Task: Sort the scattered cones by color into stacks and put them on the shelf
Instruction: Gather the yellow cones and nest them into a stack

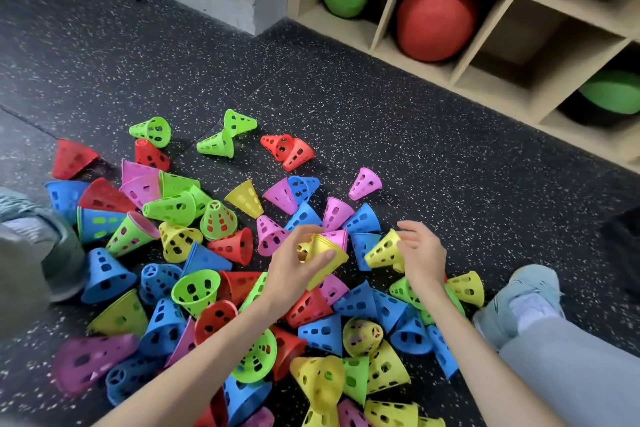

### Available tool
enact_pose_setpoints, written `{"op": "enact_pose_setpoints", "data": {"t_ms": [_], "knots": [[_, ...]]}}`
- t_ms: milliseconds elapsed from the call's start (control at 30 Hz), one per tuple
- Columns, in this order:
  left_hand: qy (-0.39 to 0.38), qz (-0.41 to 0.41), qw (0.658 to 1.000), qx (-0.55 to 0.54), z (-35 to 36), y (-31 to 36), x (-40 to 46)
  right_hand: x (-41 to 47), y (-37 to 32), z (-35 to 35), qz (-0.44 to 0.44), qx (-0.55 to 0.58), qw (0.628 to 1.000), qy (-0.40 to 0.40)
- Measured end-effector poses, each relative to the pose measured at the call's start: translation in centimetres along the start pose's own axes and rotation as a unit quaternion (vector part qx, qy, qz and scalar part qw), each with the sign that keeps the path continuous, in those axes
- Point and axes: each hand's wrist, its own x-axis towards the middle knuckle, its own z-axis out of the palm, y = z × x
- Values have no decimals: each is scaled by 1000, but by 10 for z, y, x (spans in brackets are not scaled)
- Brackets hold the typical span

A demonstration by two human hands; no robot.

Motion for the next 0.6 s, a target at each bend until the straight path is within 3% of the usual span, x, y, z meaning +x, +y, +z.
{"op": "enact_pose_setpoints", "data": {"t_ms": [133, 400, 600], "knots": [[8, 2, 1000, 7, -1, 2, 0, -5, -28, -3, -18, 102, 995, 5], [24, 3, 1000, 12, -3, 8, -9, -30, -62, 19, -46, 179, 971, -152], [44, -8, 999, 2, -17, 5, -14, -47, -70, 31, -49, 216, 955, -198]]}}
